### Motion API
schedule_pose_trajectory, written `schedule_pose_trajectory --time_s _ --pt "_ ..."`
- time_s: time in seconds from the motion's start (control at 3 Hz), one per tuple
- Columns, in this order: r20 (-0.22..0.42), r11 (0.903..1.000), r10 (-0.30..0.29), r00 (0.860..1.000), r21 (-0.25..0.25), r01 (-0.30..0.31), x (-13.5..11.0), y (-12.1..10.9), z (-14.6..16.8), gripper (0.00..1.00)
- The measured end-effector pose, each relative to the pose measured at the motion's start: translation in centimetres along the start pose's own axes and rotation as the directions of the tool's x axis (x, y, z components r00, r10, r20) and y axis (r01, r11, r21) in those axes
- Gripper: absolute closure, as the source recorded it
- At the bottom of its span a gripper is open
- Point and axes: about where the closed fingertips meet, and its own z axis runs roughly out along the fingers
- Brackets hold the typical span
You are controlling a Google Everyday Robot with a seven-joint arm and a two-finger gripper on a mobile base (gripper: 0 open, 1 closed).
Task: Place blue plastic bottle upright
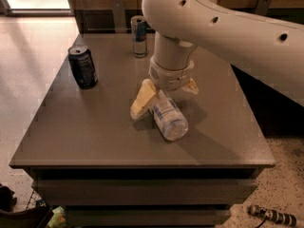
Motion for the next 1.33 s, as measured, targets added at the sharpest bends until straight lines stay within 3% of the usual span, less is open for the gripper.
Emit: schedule_pose_trajectory --time_s 0.33,1.33 --pt "-0.004 0.9995 -0.029 1.000 -0.015 0.029 0.02 0.02 1.72 0.08" --pt "0.000 0.9993 -0.035 0.999 -0.014 0.035 -0.11 0.11 1.16 0.78"
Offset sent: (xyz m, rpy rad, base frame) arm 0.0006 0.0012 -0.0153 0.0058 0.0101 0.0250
